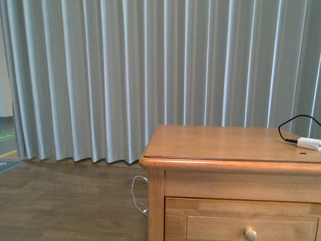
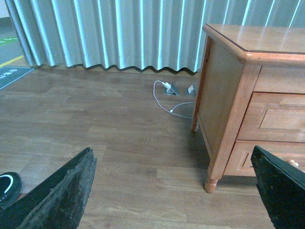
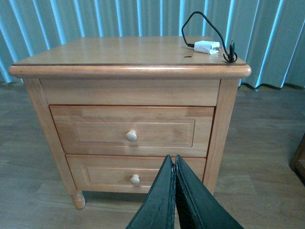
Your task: Place pink marker in drawer with both arms
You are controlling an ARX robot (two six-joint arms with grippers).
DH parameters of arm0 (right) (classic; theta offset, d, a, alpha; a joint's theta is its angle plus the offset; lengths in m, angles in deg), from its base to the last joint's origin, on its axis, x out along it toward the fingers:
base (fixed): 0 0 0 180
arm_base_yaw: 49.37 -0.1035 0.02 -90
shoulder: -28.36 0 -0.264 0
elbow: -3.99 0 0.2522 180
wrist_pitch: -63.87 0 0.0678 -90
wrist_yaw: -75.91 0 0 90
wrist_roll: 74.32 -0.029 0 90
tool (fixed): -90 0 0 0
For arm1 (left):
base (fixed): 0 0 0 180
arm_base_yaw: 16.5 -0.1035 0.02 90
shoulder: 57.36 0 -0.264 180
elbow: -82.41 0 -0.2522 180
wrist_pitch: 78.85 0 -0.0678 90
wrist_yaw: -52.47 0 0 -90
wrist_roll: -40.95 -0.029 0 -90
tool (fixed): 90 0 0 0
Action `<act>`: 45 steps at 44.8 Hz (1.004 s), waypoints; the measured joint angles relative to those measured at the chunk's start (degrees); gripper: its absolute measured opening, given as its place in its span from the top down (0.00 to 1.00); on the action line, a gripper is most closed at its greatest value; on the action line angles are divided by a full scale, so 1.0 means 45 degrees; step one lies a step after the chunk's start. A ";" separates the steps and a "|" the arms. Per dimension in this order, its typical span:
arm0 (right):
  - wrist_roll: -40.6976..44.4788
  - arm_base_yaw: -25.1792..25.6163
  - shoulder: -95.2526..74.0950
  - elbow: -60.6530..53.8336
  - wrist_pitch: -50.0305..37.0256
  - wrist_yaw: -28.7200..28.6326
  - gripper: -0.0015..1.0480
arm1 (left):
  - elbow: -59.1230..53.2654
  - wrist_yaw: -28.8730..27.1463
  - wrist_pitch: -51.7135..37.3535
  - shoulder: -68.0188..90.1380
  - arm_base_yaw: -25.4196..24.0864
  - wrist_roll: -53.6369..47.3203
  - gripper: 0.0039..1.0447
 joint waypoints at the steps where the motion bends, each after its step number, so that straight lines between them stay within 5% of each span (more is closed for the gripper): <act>1: 0.0000 0.0000 0.0505 0.0015 0.0690 0.0005 0.99 | 0.0000 0.0005 0.0000 0.0000 0.0000 0.0000 0.06; 4: 0.0010 0.0000 0.1690 0.0010 0.2025 0.0000 0.99 | 0.0000 -0.0015 0.0000 0.0000 0.0000 0.0000 0.06; 16: 0.0019 0.0000 0.2050 0.0010 0.2118 0.0000 0.98 | 0.0000 0.0000 0.0005 0.0000 0.0000 0.0000 0.06; 26: 0.0029 0.0000 0.2050 0.0010 0.2127 0.0000 0.52 | 0.0000 0.0000 0.0005 0.0000 0.0000 0.0000 0.06; 38: 0.0024 0.0000 0.2050 0.0010 0.2127 0.0000 0.08 | 0.0000 0.0000 0.0005 0.0000 0.0000 0.0000 0.06; 45: 0.0024 0.0000 0.2050 0.0010 0.2127 0.0000 0.09 | 0.0000 0.0000 0.0005 0.0000 0.0000 0.0000 0.06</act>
